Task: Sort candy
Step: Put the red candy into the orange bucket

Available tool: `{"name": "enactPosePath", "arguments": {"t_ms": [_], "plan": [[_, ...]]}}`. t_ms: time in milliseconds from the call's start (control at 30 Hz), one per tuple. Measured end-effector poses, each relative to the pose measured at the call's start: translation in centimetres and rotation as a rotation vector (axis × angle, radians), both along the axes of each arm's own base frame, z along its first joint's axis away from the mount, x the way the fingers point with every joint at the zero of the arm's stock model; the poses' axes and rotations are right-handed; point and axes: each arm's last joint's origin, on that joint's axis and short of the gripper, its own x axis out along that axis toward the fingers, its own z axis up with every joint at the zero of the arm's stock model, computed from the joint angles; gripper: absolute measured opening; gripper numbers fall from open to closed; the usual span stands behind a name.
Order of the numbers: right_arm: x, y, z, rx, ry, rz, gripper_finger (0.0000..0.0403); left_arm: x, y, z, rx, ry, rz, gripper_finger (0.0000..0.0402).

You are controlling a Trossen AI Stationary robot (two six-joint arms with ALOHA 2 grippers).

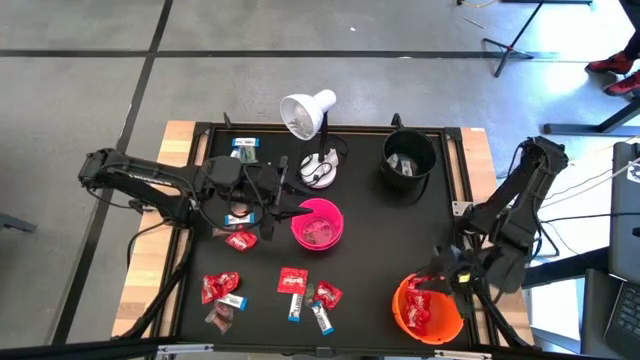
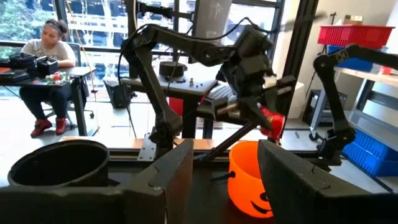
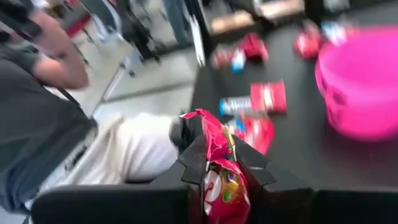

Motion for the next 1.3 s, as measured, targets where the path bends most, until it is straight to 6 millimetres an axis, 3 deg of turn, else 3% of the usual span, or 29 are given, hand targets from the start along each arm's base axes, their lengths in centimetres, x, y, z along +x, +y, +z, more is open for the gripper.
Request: {"name": "enactPosePath", "arguments": {"t_ms": [167,467,667,1300], "plan": [[-1.1,0.4,-1.6,0.09,0.172,-0.062,0.0048,0.0,-0.1,-0.1,0.001,0.013,-0.003,0.017],[-2.0,1.2,-1.8,0.371,0.393,-0.05,0.0048,0.0,-0.1,-0.6,0.003,0.06,-0.003,0.017],[-2.1,1.4,-1.9,0.383,0.467,0.025,0.0048,0.0,-0.1,-0.6,0.003,0.059,-0.003,0.017],[-2.2,1.2,-2.1,0.357,0.479,0.023,0.0049,-0.1,-0.4,-1.1,0.037,0.106,-0.012,0.017]]}}
